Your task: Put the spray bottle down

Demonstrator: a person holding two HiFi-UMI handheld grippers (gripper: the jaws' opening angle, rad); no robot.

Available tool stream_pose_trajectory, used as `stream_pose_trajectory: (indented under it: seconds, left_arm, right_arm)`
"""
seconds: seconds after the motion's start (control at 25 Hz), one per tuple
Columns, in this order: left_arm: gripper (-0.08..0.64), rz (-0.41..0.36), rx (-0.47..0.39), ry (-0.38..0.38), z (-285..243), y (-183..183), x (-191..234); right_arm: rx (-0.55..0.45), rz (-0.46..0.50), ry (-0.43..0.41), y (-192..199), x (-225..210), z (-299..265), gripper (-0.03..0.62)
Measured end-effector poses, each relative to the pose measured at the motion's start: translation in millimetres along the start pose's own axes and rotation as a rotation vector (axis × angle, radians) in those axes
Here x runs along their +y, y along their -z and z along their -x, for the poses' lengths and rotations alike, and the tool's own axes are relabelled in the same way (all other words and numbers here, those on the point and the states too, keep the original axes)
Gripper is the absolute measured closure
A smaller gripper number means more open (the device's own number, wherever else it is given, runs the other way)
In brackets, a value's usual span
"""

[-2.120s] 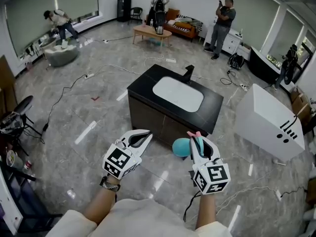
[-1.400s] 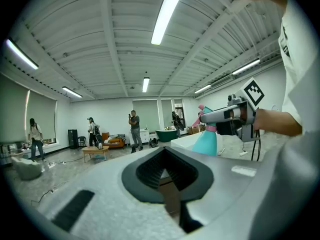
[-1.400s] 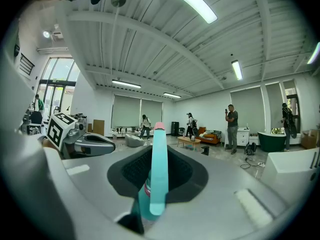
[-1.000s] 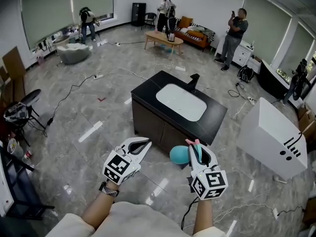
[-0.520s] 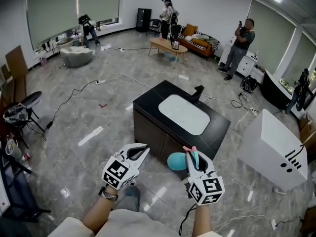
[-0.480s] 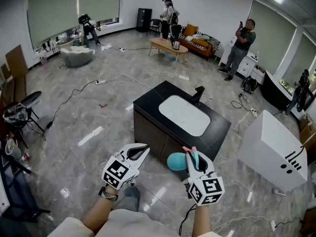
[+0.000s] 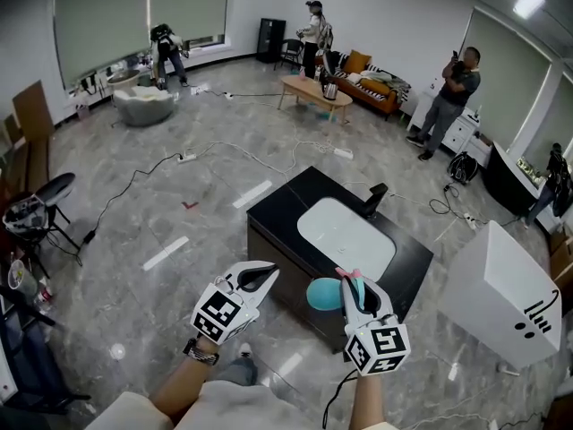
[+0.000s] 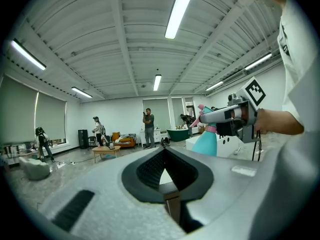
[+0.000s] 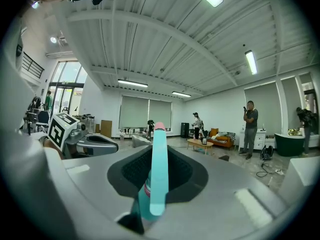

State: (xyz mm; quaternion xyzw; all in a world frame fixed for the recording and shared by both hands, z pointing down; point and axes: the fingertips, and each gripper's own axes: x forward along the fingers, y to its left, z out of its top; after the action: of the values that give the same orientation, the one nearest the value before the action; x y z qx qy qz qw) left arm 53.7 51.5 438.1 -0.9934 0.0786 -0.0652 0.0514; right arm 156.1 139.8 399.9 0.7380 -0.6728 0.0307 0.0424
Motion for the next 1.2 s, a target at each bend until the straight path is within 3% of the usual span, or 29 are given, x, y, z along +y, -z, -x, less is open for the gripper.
stream_pose_trajectory:
  seconds: [0.56,1.2]
  left_arm:
    - [0.555,0.017,0.004,-0.033,-49.1,-3.3,99.8]
    - [0.555,0.052,0.023,-0.06,-63.6,14.3,159.5]
  right_arm:
    - [0.015,-0.003,-0.042,-15.5,-24.8,-109.7,0.522]
    - [0.047,-0.004,-0.064,-12.6,-28.5,-175.3,0.522]
